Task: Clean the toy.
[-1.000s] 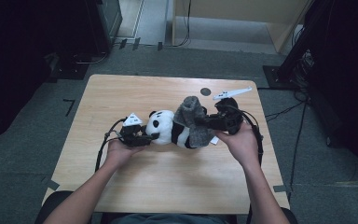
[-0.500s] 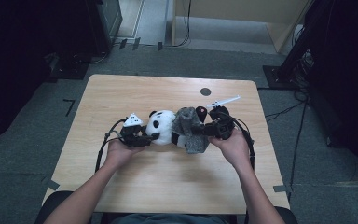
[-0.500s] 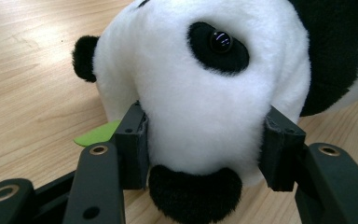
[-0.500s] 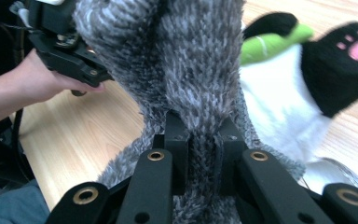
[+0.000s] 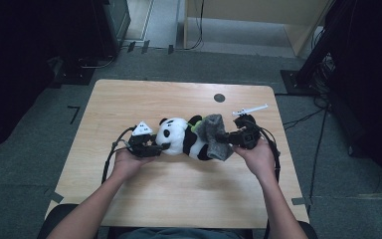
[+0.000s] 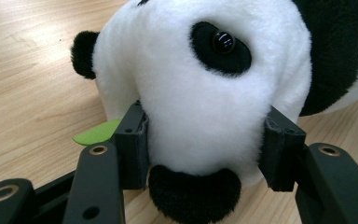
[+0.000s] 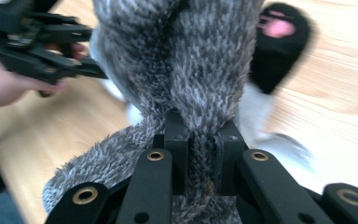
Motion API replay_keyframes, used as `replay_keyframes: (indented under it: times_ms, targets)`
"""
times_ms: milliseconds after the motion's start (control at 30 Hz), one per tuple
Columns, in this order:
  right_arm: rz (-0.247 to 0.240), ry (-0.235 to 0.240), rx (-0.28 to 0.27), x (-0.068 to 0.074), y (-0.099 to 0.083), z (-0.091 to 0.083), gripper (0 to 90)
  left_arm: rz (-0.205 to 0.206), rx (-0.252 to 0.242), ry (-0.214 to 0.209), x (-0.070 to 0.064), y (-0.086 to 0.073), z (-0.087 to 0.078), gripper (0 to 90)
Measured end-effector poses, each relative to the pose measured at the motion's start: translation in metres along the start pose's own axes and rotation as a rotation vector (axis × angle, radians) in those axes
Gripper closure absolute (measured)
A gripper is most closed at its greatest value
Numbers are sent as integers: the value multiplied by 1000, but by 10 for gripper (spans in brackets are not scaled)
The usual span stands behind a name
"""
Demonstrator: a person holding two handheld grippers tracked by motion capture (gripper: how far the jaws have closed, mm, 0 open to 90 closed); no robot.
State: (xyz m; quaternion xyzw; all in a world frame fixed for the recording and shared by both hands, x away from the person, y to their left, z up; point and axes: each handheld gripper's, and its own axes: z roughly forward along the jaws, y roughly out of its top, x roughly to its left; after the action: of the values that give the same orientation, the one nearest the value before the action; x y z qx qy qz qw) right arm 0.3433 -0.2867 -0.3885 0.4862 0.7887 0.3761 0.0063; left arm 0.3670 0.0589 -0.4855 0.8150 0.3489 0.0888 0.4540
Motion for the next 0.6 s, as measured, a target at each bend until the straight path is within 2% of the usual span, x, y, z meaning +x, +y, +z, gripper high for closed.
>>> replay_keyframes:
  times_ms: [33, 100, 133, 200, 333, 500, 600]
  targets:
    - [0, 0, 0, 0, 0, 0, 802, 0, 0, 0, 0, 0, 0, 450]
    - [6, -66, 25, -7, -3, -3, 803, -19, -1, -3, 1, 0, 0, 449]
    - [12, -81, 47, -10, -6, -1, 802, -26, -3, -5, 2, 0, 0, 449]
    - [35, -65, 59, -17, -14, 4, 802, -21, -2, -2, 2, 0, 0, 449]
    - [51, -54, 72, -22, -16, 8, 802, -20, -2, -3, 2, 0, 0, 449]
    - [60, -62, 74, -26, -18, 5, 800, -24, -5, -5, 2, 0, 0, 448]
    - [68, -48, 51, -26, -17, -3, 799, -25, -5, -5, 2, 0, 0, 448]
